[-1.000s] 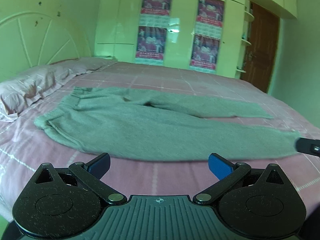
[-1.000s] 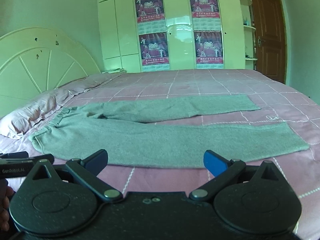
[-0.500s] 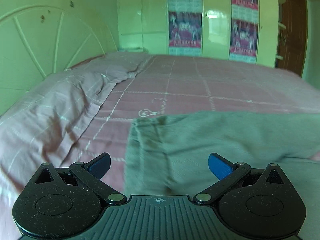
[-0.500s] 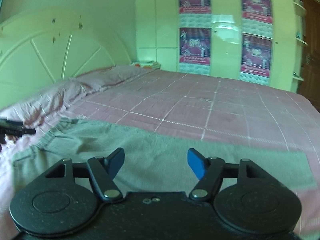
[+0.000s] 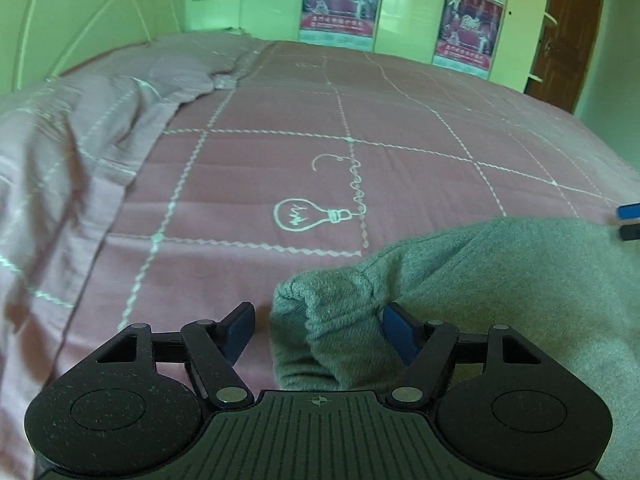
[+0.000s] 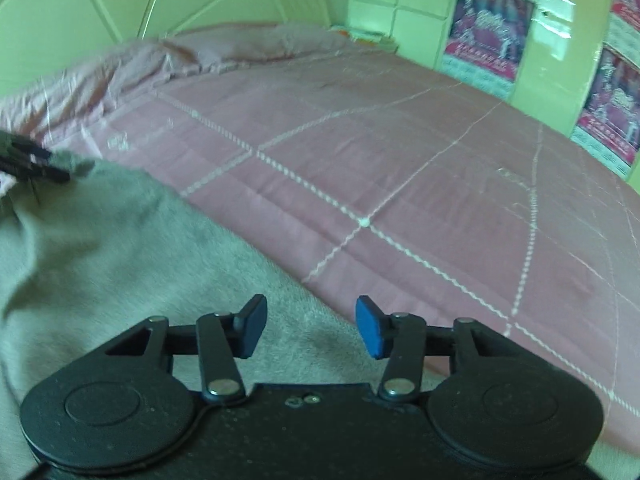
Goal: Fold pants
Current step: 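Grasp the pant leg cuff with the left gripper while the right gripper grasps the other cuff, then lift both cuffs and carry them over toward the waistband, folding the legs up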
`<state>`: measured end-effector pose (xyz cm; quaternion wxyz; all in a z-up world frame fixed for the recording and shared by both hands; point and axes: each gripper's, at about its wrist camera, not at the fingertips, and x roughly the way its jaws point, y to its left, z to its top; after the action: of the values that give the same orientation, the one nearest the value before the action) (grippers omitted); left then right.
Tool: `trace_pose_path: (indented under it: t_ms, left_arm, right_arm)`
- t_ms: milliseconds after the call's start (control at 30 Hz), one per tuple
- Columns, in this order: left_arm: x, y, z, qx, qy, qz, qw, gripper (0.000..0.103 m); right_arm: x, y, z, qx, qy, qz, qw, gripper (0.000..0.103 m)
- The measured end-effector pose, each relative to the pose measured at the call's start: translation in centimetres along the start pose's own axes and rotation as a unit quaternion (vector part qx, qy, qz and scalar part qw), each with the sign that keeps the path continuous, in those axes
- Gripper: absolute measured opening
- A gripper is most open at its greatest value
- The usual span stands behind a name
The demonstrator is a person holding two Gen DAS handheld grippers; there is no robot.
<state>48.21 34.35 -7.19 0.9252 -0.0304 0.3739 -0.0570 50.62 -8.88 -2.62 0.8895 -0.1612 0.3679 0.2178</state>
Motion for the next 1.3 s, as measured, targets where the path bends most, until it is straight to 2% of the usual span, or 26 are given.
trace_pose_path:
  t_ms: [67, 133, 267, 300, 333, 367, 400, 500, 633, 733, 800, 900, 1000, 1033, 1067, 1100, 1133, 1167, 1233, 1300]
  left_arm:
    - [0.5, 0.2, 0.2, -0.003, 0.0, -0.024, 0.9997, 0.071]
    - [1.3, -0.3, 0.3, 0.02, 0.008, -0.029, 0.9994, 0.071]
    - [2.4, -0.2, 0.4, 0.011, 0.01, -0.045, 0.9989, 0.072]
    - [2.5, 0.0, 0.5, 0.01, 0.01, -0.048, 0.9988, 0.066]
    - [2.6, 0.2, 0.7, 0.009, 0.009, -0.039, 0.9992, 0.052]
    - [2.6, 0.5, 0.9, 0.004, 0.008, -0.046, 0.9989, 0.043]
    - [2.4, 0.7, 0.8, 0.0, 0.002, -0.055, 0.9985, 0.035]
    - [1.1, 0.0, 0.5, 0.016, -0.03, -0.055, 0.9979, 0.027]
    - [-3.2, -0.2, 0.1, 0.032, -0.111, -0.061, 0.9915, 0.026]
    - [-8.4, -0.4, -0.7, 0.074, -0.18, -0.074, 0.9781, 0.026]
    - [-12.0, -0.6, -1.9, 0.098, -0.213, -0.083, 0.9685, 0.025]
    - [-17.0, -1.2, -4.8, 0.131, -0.231, -0.084, 0.9604, 0.025]
    - [-20.7, -2.1, -8.9, 0.147, -0.224, -0.076, 0.9604, 0.026]
    - [-21.5, -2.3, -10.3, 0.144, -0.216, -0.072, 0.963, 0.026]
    - [-22.0, -2.6, -11.8, 0.137, -0.202, -0.059, 0.9681, 0.032]
    - [-22.5, -3.0, -13.4, 0.121, -0.183, -0.035, 0.975, 0.047]
    - [-23.2, -3.2, -15.1, 0.104, -0.169, -0.01, 0.9801, 0.057]
    - [-23.7, -3.2, -16.4, 0.085, -0.155, 0.014, 0.9842, 0.072]
    - [-25.1, -3.1, -19.1, 0.035, -0.124, 0.027, 0.9914, 0.075]
    - [-26.3, -2.9, -21.3, -0.025, -0.101, 0.056, 0.993, 0.075]
  right_arm:
    - [1.5, -0.4, 0.1, -0.012, 0.022, 0.009, 1.0, 0.039]
    - [2.8, -0.5, -0.1, -0.025, 0.047, 0.015, 0.998, 0.04]
    - [3.1, 0.0, 0.1, -0.042, 0.055, 0.013, 0.998, 0.039]
    - [3.0, 0.1, 0.2, -0.042, 0.058, 0.014, 0.997, 0.031]
    - [3.0, 0.4, 0.5, -0.047, 0.061, 0.012, 0.997, 0.006]
    - [3.0, 0.7, 0.6, -0.056, 0.066, 0.005, 0.996, 0.0]
    - [2.8, 1.1, 0.6, -0.06, 0.07, -0.001, 0.996, 0.0]
    - [1.1, 1.9, 0.6, -0.071, 0.052, -0.018, 0.996, 0.0]
    - [-4.7, 2.7, 0.8, -0.078, -0.005, -0.035, 0.996, 0.0]
    - [-10.8, 4.7, -0.1, -0.111, -0.044, -0.047, 0.992, 0.0]
    - [-14.8, 6.6, -1.3, -0.133, -0.065, -0.053, 0.988, 0.0]
    - [-19.7, 10.2, -4.1, -0.165, -0.078, -0.055, 0.982, 0.0]
    - [-22.9, 14.6, -8.3, -0.177, -0.074, -0.057, 0.98, 0.0]
    - [-23.5, 16.1, -10.1, -0.172, -0.078, -0.061, 0.98, 0.0]
    - [-23.8, 17.6, -12.0, -0.172, -0.085, -0.064, 0.979, 0.003]
    - [-23.9, 18.8, -13.7, -0.17, -0.086, -0.069, 0.979, 0.014]
    - [-24.1, 19.8, -15.1, -0.153, -0.08, -0.076, 0.982, 0.015]
    - [-24.5, 20.2, -16.1, -0.12, -0.08, -0.072, 0.987, 0.015]
    - [-26.0, 20.3, -18.1, -0.036, -0.082, -0.059, 0.994, 0.015]
    - [-26.9, 19.5, -19.2, 0.043, -0.08, -0.062, 0.994, 0.016]
